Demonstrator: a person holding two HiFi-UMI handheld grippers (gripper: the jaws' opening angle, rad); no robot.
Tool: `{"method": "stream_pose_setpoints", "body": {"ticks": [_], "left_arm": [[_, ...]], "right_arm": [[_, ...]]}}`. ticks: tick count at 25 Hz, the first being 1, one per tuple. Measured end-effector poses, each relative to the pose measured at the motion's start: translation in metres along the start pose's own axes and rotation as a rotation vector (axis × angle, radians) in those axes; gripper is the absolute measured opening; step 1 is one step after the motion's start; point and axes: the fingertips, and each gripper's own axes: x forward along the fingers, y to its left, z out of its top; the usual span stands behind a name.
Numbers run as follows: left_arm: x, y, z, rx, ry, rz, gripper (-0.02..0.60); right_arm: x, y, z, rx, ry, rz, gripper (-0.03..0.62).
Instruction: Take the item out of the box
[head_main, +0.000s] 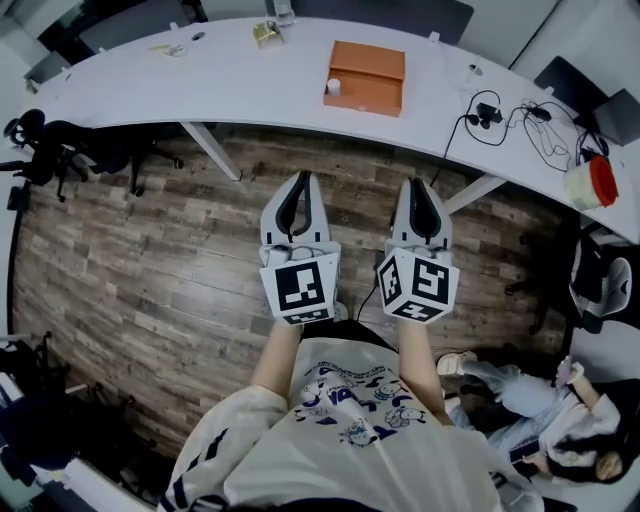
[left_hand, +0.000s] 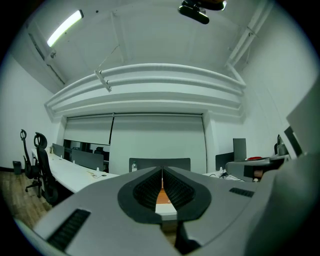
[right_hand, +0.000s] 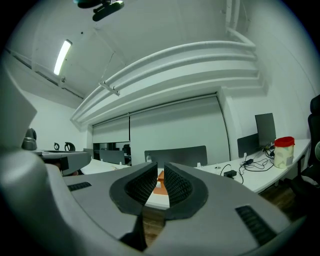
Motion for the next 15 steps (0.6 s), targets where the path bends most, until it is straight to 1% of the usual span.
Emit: {"method": "stream_pose_setpoints", "body": {"ticks": [8,15], "left_arm": [[0.037,0.009,-0.006,-0.001,0.012,0.011,0.021],[0.085,0.016,-0.008,-0.005,0.01,0.001,0.021]], "right_arm": [[0.038,-0.003,-0.004,0.005,0.012,0.01,0.058],[0.085,-0.009,-0.005,0.01,0.015,0.009,0.057]]}}
